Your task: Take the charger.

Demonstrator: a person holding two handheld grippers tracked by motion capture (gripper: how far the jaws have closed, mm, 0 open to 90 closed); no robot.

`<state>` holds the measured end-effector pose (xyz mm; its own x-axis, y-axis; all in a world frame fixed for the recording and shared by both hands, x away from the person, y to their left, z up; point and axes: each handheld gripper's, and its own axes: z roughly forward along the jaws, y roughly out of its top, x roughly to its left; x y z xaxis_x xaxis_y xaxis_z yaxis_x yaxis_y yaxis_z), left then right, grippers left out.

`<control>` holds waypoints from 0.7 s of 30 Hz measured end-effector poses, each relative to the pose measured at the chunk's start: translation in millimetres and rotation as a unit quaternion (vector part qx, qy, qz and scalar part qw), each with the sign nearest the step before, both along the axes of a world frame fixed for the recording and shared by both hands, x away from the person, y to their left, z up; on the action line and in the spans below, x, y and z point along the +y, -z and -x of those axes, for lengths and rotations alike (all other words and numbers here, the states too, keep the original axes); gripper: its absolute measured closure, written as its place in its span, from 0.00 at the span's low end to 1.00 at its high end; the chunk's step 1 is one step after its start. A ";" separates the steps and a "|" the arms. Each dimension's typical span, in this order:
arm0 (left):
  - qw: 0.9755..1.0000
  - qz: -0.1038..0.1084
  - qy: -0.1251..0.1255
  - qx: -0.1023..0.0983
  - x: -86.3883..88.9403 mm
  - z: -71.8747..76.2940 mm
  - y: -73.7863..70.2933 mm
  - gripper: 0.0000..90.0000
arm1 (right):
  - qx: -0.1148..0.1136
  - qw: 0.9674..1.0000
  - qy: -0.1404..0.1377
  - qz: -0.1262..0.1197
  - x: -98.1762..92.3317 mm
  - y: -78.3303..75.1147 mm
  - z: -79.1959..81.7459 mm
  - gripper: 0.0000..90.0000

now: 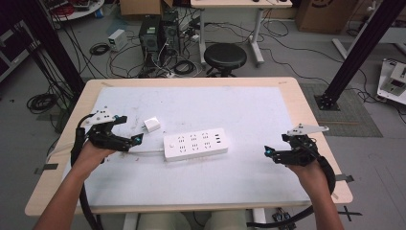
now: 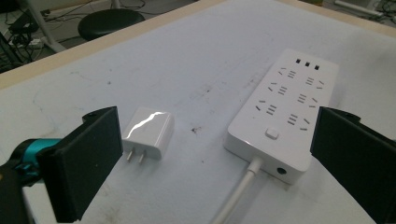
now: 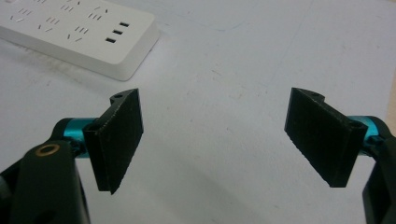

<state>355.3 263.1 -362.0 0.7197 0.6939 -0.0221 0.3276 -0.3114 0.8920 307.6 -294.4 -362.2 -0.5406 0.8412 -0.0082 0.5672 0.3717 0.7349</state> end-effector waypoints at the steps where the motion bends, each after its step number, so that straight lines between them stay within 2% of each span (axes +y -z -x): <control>1: 1.000 -0.001 0.002 -0.001 -0.5 -3.3 -1.7 0.03 | 0.001 1.000 0.001 -0.001 1.0 -0.3 -1.1 0.22; 3: 1.000 0.002 0.006 -0.009 -1.9 -9.2 -5.2 0.03 | -0.001 1.000 -0.001 0.000 2.1 -1.1 -3.0 0.22; 8: 1.000 -0.011 0.009 -0.025 -6.2 -25.0 -9.7 0.03 | 0.001 1.000 -0.007 0.003 5.9 -3.4 -5.8 0.22; 10: 0.999 -0.005 0.015 -0.031 -7.2 -30.4 -7.7 0.03 | 0.003 1.000 -0.006 0.004 6.3 -4.5 -6.5 0.22; 14: 1.000 -0.021 0.020 -0.012 -8.0 -41.7 3.4 0.03 | 0.005 1.000 -0.008 0.006 5.9 -5.3 -8.1 0.22; 17: 1.000 -0.024 0.018 0.003 -8.3 -49.4 9.9 0.03 | 0.007 1.000 -0.009 0.009 5.6 -5.9 -8.4 0.22; 20: 0.999 -0.021 0.019 0.017 -8.6 -55.2 11.8 0.03 | 0.008 1.000 -0.009 0.011 5.1 -6.5 -9.0 0.22; 21: 0.999 -0.027 0.021 0.022 -8.8 -57.3 9.1 0.03 | 0.009 1.000 -0.008 0.011 5.1 -6.7 -9.2 0.22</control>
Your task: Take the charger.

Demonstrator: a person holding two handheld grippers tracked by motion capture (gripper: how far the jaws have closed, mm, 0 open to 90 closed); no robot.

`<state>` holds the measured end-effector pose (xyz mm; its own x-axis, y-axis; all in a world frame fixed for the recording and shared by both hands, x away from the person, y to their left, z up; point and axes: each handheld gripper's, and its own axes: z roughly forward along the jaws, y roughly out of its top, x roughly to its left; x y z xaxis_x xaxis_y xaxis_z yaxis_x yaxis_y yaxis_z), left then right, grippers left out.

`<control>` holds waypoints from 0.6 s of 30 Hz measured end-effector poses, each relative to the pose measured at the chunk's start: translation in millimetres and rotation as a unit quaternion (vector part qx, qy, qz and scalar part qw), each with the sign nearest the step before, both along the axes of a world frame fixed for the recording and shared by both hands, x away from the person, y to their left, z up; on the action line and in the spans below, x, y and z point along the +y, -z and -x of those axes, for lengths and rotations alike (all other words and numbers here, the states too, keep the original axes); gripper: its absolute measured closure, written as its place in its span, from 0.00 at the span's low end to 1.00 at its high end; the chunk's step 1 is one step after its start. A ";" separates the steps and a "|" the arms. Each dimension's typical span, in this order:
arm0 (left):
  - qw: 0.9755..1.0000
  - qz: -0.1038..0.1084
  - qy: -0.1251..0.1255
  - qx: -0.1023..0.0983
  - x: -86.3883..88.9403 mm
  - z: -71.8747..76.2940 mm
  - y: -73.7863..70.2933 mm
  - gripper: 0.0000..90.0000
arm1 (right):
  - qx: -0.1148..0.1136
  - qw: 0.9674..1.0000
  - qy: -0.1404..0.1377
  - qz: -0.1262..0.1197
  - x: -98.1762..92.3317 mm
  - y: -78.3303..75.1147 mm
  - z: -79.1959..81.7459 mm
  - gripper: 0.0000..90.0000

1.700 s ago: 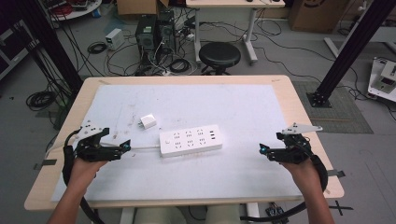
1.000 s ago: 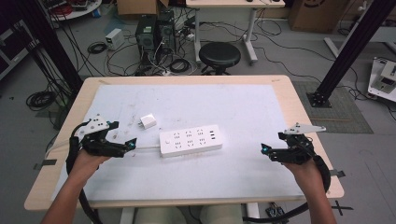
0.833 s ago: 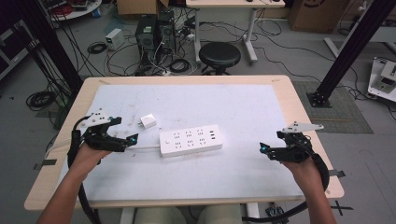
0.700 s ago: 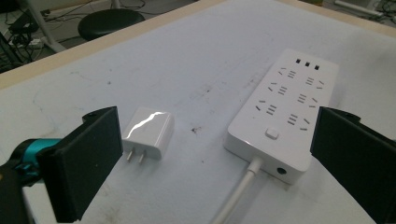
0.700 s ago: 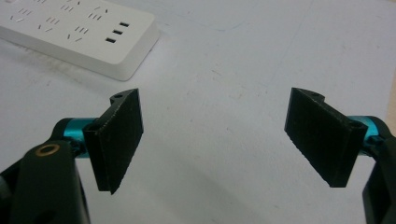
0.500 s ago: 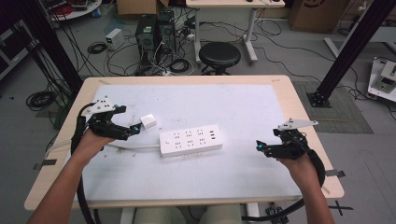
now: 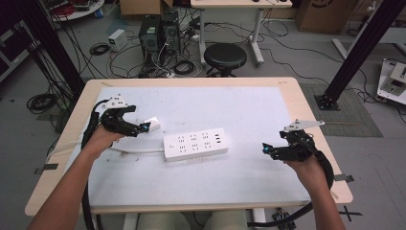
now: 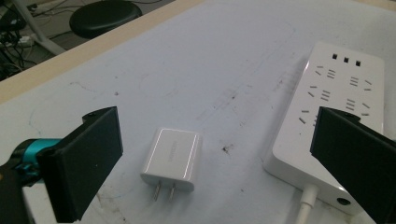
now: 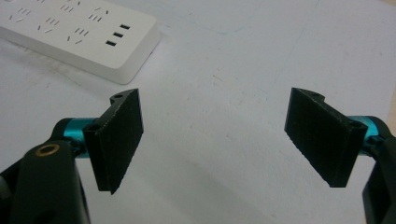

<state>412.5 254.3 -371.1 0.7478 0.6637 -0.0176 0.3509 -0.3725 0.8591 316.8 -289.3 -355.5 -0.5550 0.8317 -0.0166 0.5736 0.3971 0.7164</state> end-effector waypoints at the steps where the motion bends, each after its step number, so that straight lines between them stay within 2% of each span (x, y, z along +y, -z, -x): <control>1: 1.000 0.000 0.000 0.000 0.0 0.0 0.0 0.03 | 0.000 1.000 0.000 0.000 0.0 0.0 0.0 0.22; 2: 1.000 0.002 0.005 -0.009 0.0 -2.9 -9.3 0.03 | 0.001 1.000 0.002 0.000 0.2 -0.3 -0.2 0.22; 3: 1.000 0.010 0.004 -0.015 0.5 -4.1 -11.8 0.03 | 0.000 1.000 0.000 0.003 -0.1 -0.9 -1.1 0.22; 4: 1.000 0.013 0.002 -0.014 0.9 -6.0 -13.0 0.03 | 0.000 1.000 0.001 0.002 0.0 -1.1 -1.2 0.22; 5: 1.000 0.006 0.004 -0.011 1.3 -9.1 -12.7 0.03 | 0.000 1.000 0.002 0.001 0.2 -1.3 -1.3 0.22; 7: 1.000 -0.006 0.006 0.003 1.0 -16.1 -5.3 0.03 | -0.002 1.000 0.002 0.000 0.6 -1.3 -1.8 0.22; 10: 1.000 -0.025 0.008 0.012 -0.2 -24.1 4.8 0.03 | 0.003 1.000 0.001 0.002 1.6 -1.2 -1.9 0.22; 14: 0.999 -0.037 0.007 0.027 -2.1 -36.0 19.6 0.03 | 0.005 1.000 0.002 0.004 0.8 -2.0 -2.9 0.22; 16: 0.999 -0.037 0.007 0.027 -2.1 -36.0 19.6 0.03 | 0.005 1.000 0.002 0.004 0.4 -2.5 -3.1 0.22; 17: 0.998 -0.054 0.008 0.040 -2.6 -43.0 30.7 0.03 | 0.005 1.000 0.001 0.006 0.1 -2.9 -3.6 0.22; 18: 0.997 -0.059 0.009 0.044 -2.7 -44.8 34.0 0.03 | 0.005 1.000 0.001 0.007 0.0 -2.9 -4.1 0.22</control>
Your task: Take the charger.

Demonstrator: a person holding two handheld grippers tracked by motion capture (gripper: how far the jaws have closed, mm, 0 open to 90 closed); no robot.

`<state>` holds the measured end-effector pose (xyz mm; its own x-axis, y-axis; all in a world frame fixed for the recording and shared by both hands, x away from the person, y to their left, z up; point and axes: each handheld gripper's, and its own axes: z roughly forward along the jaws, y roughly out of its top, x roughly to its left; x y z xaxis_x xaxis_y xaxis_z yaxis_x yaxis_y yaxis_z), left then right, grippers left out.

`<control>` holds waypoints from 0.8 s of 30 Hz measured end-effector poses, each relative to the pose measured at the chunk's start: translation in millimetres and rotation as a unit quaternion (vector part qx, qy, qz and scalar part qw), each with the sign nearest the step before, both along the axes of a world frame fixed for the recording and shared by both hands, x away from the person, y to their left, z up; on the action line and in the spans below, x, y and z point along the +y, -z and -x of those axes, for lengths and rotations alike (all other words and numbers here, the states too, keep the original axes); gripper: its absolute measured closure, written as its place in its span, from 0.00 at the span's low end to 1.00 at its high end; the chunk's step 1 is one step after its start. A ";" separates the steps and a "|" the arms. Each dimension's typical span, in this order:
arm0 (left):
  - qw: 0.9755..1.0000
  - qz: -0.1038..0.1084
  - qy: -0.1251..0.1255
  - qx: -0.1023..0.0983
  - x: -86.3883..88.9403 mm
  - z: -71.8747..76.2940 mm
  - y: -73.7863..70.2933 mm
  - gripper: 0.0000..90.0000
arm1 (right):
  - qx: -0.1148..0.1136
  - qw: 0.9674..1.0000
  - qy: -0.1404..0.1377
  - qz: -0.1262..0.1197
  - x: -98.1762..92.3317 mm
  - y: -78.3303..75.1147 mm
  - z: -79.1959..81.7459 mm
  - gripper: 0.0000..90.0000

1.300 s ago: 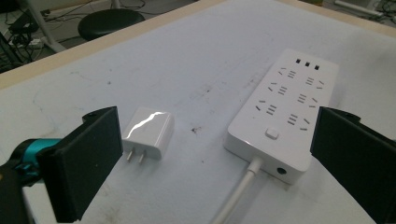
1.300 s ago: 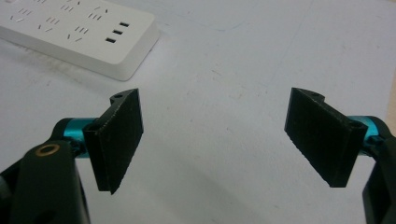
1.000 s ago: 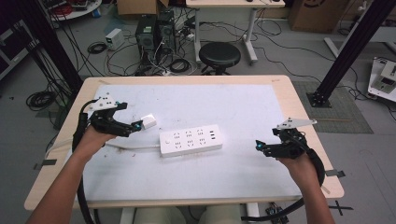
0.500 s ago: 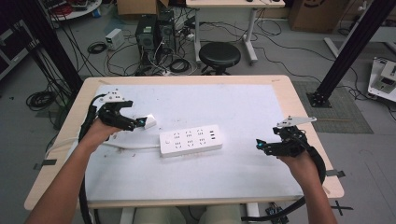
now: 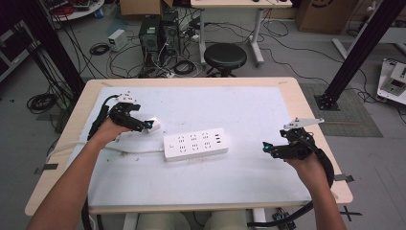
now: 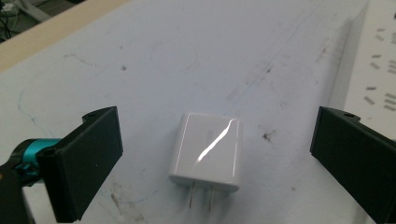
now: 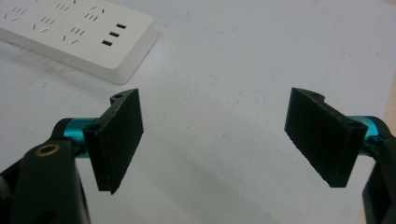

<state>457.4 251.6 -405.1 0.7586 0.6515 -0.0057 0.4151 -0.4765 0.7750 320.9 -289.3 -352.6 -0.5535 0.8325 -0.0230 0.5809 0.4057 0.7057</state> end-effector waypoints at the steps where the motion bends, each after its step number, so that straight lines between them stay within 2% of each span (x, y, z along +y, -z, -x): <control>1: 1.000 0.000 0.000 0.000 0.0 0.0 0.0 0.03 | 0.000 1.000 0.000 0.000 0.0 0.0 0.0 0.22; 7: 1.000 -0.018 -0.006 0.019 -0.6 -8.9 15.4 0.03 | 0.005 1.000 0.002 0.001 1.1 1.6 -3.1 0.22; 9: 1.000 -0.015 -0.007 0.027 -1.3 -10.9 19.4 0.03 | 0.007 1.000 0.002 0.002 2.1 2.0 -3.7 0.22; 14: 0.999 -0.039 -0.010 0.034 -4.1 -14.0 27.4 0.03 | 0.008 1.000 0.001 0.003 3.0 2.4 -5.4 0.22; 19: 0.998 -0.052 -0.011 0.042 -6.9 -16.2 33.3 0.03 | 0.009 1.000 0.003 0.005 3.5 2.0 -5.3 0.22; 20: 0.997 -0.055 -0.009 0.045 -6.9 -16.3 34.0 0.03 | 0.009 1.000 0.003 0.005 3.3 1.9 -5.2 0.22; 22: 0.997 -0.055 -0.006 0.046 -6.9 -16.3 35.3 0.13 | 0.008 1.000 0.003 0.004 3.1 2.5 -5.4 0.22; 24: 0.997 -0.061 -0.007 0.047 -7.3 -16.8 36.1 0.15 | 0.009 1.000 0.004 0.006 2.3 2.6 -5.4 0.22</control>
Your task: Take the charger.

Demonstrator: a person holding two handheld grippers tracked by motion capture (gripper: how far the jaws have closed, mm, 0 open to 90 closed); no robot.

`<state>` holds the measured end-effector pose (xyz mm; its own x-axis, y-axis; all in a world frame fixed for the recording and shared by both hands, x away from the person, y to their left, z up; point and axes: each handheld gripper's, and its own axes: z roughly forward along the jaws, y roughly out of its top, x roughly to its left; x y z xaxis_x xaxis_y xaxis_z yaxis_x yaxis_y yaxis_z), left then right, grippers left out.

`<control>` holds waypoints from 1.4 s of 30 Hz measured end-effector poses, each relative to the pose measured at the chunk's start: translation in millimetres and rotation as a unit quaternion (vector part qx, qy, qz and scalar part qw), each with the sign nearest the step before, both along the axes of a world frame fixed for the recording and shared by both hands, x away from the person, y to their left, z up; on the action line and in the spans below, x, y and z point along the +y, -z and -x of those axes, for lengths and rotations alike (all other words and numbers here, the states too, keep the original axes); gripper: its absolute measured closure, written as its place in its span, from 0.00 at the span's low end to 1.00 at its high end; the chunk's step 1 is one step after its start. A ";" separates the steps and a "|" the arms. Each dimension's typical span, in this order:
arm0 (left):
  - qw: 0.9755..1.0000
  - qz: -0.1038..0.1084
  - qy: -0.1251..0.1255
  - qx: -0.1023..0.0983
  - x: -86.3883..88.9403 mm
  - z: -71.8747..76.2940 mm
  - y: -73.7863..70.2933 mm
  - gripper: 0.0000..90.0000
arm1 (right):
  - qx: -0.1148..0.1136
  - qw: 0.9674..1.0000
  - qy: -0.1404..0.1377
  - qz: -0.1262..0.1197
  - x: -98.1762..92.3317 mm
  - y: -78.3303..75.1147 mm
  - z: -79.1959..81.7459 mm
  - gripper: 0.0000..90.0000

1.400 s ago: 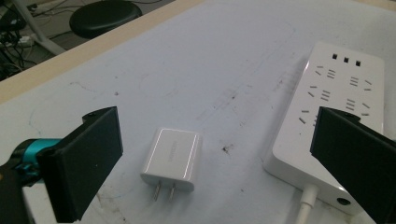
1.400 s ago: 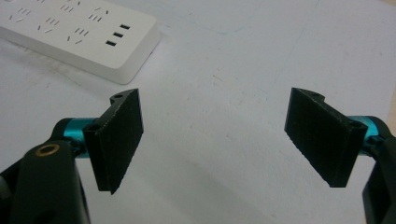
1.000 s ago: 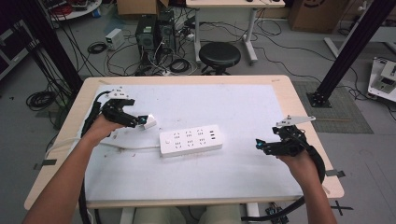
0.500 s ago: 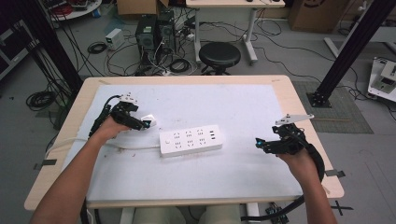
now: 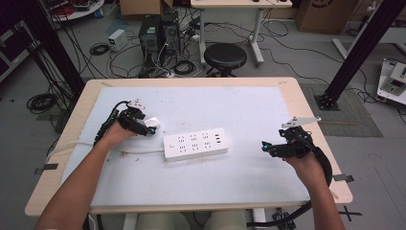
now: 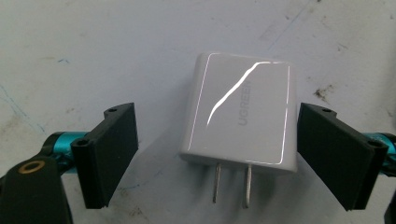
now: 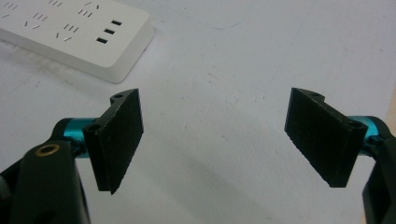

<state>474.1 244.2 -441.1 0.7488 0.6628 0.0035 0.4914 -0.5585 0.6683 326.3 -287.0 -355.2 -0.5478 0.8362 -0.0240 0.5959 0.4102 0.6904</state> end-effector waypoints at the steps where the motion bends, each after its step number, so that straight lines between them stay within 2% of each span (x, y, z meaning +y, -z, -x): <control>1: 1.000 0.000 0.001 0.000 -0.7 0.1 0.7 0.15 | 0.000 1.000 0.000 0.000 -0.1 0.1 0.0 0.22; 7: 1.000 -0.001 0.004 0.005 -1.2 0.2 1.0 0.19 | -0.001 1.000 0.000 -0.003 -1.0 0.6 -0.2 0.22; 16: 1.000 -0.006 0.027 0.002 -3.3 4.3 -3.4 0.44 | 0.000 1.000 -0.002 -0.002 -0.6 1.5 -0.2 0.22; 19: 1.000 -0.004 0.023 0.003 -3.0 5.0 -3.7 0.45 | -0.002 1.000 -0.004 -0.003 -0.7 0.7 0.0 0.22; 25: 1.000 0.001 0.005 -0.001 -2.9 8.9 -5.1 0.47 | -0.002 1.000 -0.002 -0.001 -1.5 -0.3 0.6 0.22; 32: 0.999 0.033 -0.039 -0.017 3.2 19.9 -21.4 0.47 | 0.000 1.000 -0.006 -0.003 -0.9 0.3 0.6 0.22; 34: 0.998 0.037 -0.043 -0.019 4.5 22.3 -23.9 0.47 | 0.000 1.000 -0.007 -0.004 -0.6 0.4 0.4 0.22; 37: 0.996 0.058 -0.059 -0.029 8.4 35.7 -32.2 0.47 | -0.001 1.000 -0.011 -0.007 0.1 0.9 -0.8 0.22; 42: 0.993 0.074 -0.079 -0.045 11.8 56.7 -42.3 0.47 | 0.000 1.000 -0.016 -0.012 2.4 1.7 -0.5 0.22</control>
